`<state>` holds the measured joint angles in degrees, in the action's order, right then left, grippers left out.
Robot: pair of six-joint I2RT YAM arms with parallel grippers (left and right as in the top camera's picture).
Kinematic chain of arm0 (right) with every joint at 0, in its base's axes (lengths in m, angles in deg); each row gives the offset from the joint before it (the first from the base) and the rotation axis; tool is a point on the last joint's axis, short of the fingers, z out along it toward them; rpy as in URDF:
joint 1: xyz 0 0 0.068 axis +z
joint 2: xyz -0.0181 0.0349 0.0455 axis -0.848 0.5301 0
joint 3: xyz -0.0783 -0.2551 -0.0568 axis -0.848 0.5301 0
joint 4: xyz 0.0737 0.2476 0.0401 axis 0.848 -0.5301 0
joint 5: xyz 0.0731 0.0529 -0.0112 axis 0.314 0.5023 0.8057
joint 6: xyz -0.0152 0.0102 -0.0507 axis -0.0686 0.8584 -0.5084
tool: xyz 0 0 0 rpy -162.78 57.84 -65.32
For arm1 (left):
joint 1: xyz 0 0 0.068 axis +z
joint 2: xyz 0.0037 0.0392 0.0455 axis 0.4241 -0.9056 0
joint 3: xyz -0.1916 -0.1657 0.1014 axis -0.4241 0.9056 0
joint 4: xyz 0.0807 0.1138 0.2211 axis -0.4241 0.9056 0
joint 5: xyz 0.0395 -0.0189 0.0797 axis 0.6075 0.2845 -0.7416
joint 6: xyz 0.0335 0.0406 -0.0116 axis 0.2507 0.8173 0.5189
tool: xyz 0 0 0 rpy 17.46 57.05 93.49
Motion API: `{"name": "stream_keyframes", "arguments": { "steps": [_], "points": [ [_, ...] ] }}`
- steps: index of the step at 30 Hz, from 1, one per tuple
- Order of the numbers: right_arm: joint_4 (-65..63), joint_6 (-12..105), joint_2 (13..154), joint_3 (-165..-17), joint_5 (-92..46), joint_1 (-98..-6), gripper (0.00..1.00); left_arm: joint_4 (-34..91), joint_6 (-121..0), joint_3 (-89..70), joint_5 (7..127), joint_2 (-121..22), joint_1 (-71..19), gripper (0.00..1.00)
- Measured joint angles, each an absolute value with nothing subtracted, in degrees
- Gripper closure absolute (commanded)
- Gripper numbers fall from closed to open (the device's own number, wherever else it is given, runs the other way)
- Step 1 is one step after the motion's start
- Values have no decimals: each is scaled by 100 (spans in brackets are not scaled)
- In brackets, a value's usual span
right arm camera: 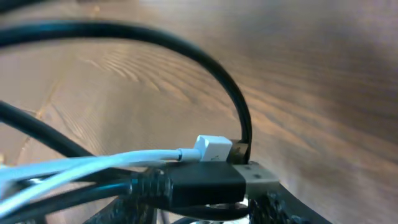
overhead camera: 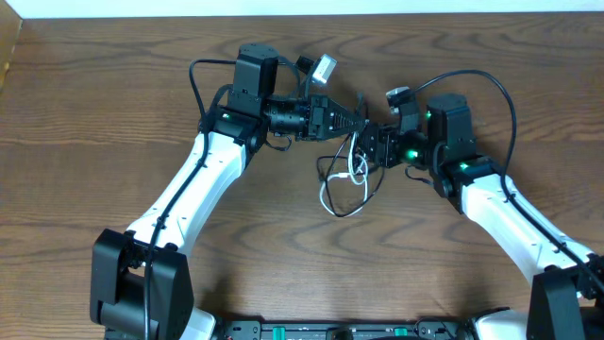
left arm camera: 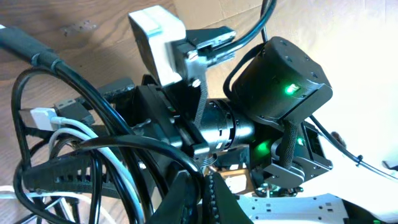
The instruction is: Untangle cables
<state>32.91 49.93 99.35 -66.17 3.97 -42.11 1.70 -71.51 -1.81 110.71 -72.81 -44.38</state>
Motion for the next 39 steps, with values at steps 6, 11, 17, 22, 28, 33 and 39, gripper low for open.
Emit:
{"name": "stream_keyframes", "arguments": {
  "steps": [6,11,17,22,28,33,39],
  "points": [
    [2649,5538,9450,-6619,631,-4679,28,170,-7234,-181,11073,-7281,-4361,92],
    [2284,5822,9160,-6621,935,-5061,22,170,-7241,-181,11053,-7281,-4270,93],
    [2434,5951,9164,-6621,1175,-4948,19,172,-7313,-181,11053,-7281,-4254,93],
    [2736,6178,9181,-6621,1180,-4674,20,170,-7387,-181,11053,-7281,-4257,93],
    [3237,6711,9457,-6621,1011,-4447,20,174,-7409,-181,11047,-7281,-4313,93],
    [3877,7262,9929,-6621,976,-4360,20,174,-7494,-181,11007,-7281,-4381,93],
    [4176,7677,10067,-6619,933,-4355,20,170,-7562,-181,10972,-7281,-4379,93]
  ]
}}
